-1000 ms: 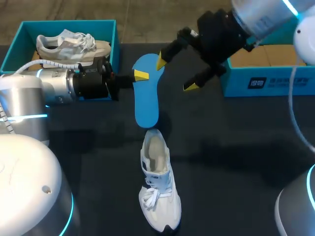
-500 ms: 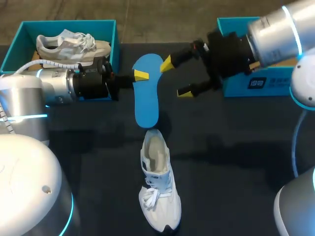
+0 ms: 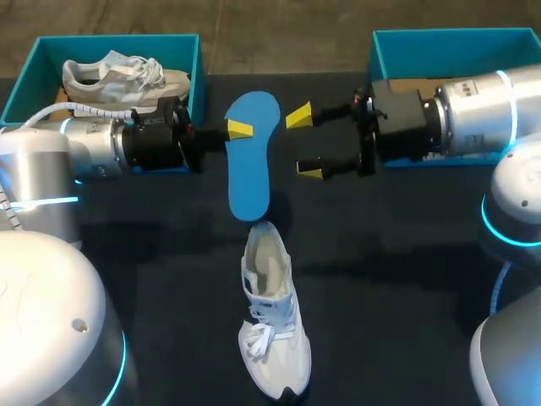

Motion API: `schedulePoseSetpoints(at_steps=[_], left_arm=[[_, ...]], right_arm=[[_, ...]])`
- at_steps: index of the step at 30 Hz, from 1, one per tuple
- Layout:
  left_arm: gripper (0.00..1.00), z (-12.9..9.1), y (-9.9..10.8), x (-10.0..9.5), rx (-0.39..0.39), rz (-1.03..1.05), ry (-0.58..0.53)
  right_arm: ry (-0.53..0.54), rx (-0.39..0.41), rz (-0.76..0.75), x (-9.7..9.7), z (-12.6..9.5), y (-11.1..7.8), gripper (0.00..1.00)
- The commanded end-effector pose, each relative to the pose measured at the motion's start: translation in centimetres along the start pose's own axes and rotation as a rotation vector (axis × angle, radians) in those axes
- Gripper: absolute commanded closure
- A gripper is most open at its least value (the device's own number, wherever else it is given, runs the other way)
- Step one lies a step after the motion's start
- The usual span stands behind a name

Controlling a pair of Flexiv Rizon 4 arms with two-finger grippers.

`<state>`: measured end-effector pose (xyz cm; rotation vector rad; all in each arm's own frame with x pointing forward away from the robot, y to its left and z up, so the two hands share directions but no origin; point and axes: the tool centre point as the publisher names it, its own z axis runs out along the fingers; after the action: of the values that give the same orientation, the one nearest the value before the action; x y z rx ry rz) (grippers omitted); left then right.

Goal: Take the shoe out of the shoebox, open the shoe tongue, remove and reinsert the insole, then place the shoe into the shoebox

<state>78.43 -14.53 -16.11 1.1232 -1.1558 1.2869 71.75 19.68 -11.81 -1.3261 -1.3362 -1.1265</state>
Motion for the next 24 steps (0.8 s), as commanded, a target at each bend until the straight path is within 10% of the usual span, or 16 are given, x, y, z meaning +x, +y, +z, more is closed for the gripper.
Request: schedulePoseSetpoints(at_steps=[1,13,24], left_arm=[[1.0,-0.7,0.0,0.5,-0.03,0.08,-0.004],[1.0,-0.7,1.4,1.3,0.16,1.025,-0.142],[1.0,-2.4,0.9,3.1,0.095,1.42,-0.025]], right_arm=[[0.075,0.001,0.003,-0.4,0.3,0.0,0.0],[0.074,0.001,0.003,-0.4,0.3,0.0,0.0],[0.074,0.001,0.003,-0.4,0.3,0.0,0.0]])
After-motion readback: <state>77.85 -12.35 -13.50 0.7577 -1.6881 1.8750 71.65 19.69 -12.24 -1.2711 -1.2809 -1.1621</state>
